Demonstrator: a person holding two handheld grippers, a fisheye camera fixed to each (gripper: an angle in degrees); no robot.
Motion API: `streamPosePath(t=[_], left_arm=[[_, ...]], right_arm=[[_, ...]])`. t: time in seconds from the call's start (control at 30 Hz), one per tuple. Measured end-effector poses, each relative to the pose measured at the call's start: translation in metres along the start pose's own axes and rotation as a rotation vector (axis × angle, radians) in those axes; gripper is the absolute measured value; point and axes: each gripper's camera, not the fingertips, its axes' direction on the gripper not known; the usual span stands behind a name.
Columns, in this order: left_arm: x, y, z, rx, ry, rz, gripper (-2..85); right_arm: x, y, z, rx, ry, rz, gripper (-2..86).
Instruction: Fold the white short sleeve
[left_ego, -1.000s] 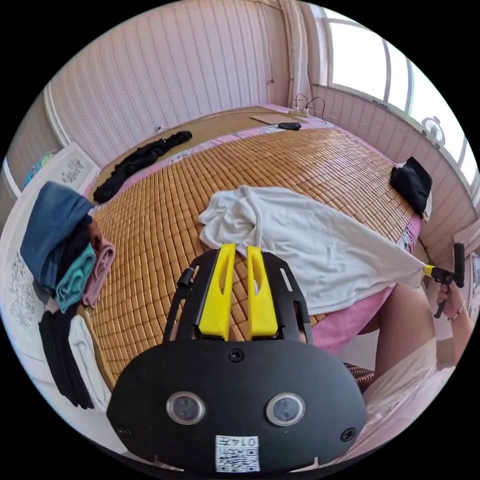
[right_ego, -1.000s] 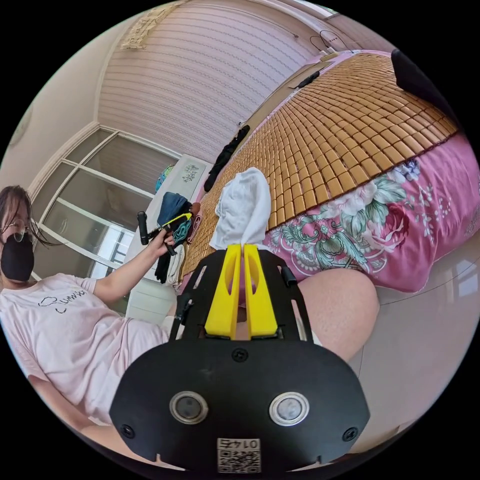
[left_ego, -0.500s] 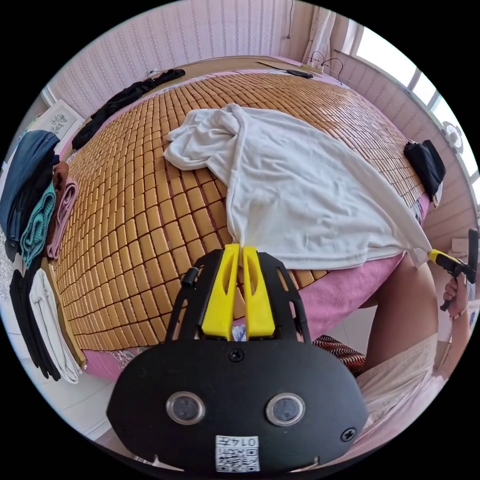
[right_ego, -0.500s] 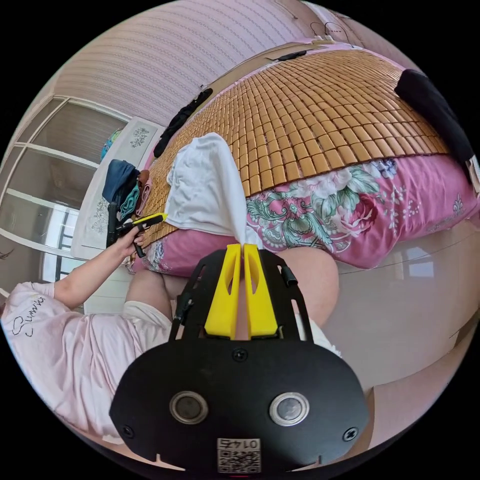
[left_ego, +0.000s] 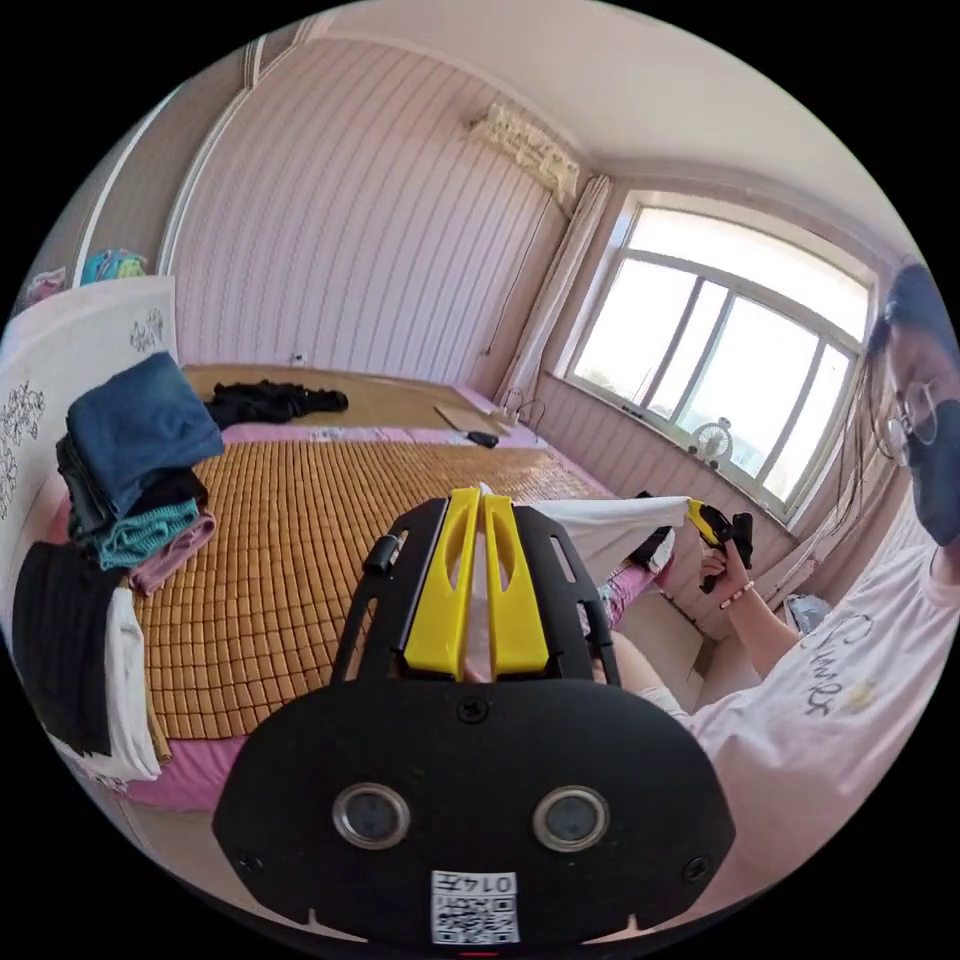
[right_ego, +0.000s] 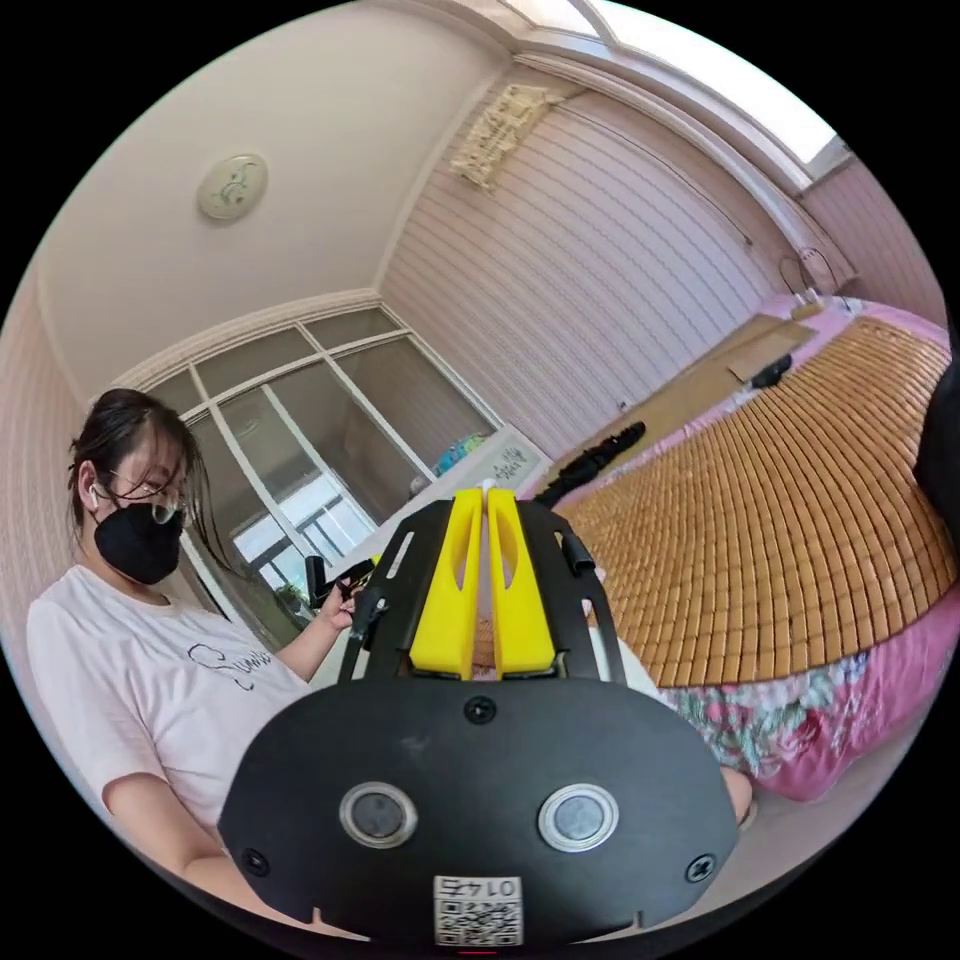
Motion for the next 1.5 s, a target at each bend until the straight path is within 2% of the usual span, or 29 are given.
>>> streamPosePath(t=[0.2, 0.33, 0.43, 0.67, 0.83, 1.1, 1.37, 1.5], left_arm=[[0.080, -0.047, -0.159, 0.322, -0.053, 0.199, -0.8], [0.117, -0.048, -0.247, 0.461, -0.013, 0.267, -0.8], [0.133, -0.035, -0.288, 0.489, -0.025, 0.294, -0.8], [0.136, -0.013, -0.316, 0.475, -0.092, 0.267, -0.8], [0.137, -0.009, -0.322, 0.495, -0.091, 0.246, -0.8], [0.169, -0.012, -0.337, 0.525, -0.124, 0.327, -0.8], [0.187, 0.004, -0.368, 0.550, -0.111, 0.349, -0.7], [0.204, 0.001, -0.394, 0.643, -0.130, 0.412, -0.7]], right_arm=[[-0.156, -0.064, -0.023, 0.071, -0.185, -0.380, 0.1], [-0.244, -0.079, -0.052, 0.088, -0.171, -0.525, 0.1], [-0.284, -0.079, -0.065, 0.067, -0.095, -0.561, 0.1], [-0.310, -0.084, -0.057, -0.037, -0.053, -0.518, 0.0], [-0.304, -0.092, -0.043, -0.084, -0.135, -0.434, 0.0], [-0.348, -0.105, -0.055, -0.045, -0.056, -0.492, 0.1], [-0.406, -0.091, -0.093, -0.029, -0.137, -0.529, 0.1], [-0.446, -0.108, -0.098, -0.050, -0.138, -0.580, 0.0]])
